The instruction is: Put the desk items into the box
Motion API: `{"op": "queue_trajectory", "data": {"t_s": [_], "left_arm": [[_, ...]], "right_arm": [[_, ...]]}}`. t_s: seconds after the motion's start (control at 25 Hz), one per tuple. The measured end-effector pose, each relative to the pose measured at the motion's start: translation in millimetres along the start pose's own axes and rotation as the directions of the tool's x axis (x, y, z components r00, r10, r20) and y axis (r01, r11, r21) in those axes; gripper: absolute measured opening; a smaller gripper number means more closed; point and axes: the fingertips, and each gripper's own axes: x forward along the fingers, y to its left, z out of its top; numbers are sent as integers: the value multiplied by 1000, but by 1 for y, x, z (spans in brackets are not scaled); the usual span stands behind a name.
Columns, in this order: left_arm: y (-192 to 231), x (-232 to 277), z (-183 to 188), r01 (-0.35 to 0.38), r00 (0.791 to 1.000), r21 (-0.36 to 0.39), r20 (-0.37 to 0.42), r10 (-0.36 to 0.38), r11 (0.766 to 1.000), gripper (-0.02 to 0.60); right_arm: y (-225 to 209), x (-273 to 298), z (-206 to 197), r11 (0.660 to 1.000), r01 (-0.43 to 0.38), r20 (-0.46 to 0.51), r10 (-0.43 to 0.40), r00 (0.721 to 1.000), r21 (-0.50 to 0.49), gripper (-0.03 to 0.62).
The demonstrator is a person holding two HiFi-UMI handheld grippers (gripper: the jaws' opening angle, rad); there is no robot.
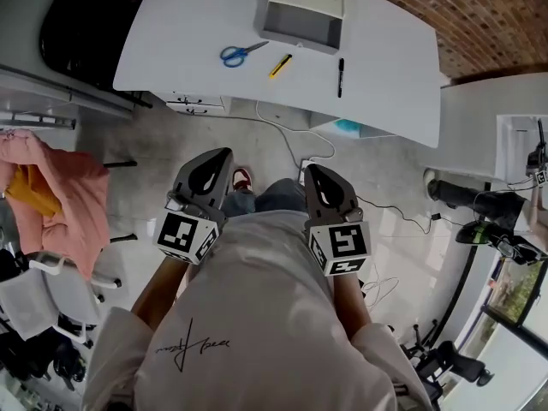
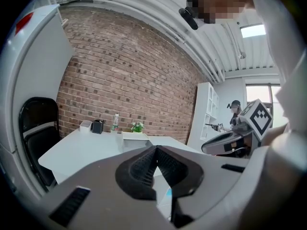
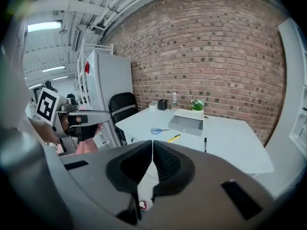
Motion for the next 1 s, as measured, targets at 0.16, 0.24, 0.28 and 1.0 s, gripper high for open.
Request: {"op": "queue_trajectory", "data": {"t_s": [0.16,0.24,0.28,1.0], "left_arm": [[8,-3,2,5,1000,-19,20,-5,1000,6],[13,-3,1,-2,1000,-29,27,3,1000,6],[15,-2,0,-7,1000,-34,30,8,999,6],[41,46,2,-38,999,-81,18,39,996,6]], "right_arm": [[5,3,1,1000,12,-21,-12,1000,-14,26],[4,4,2,999,24,-29,-24,999,-27,26],[3,5,3,999,29,-32,-30,999,-33,26],[-62,46,32,993,116,-8,-117,993,-28,26]]}}
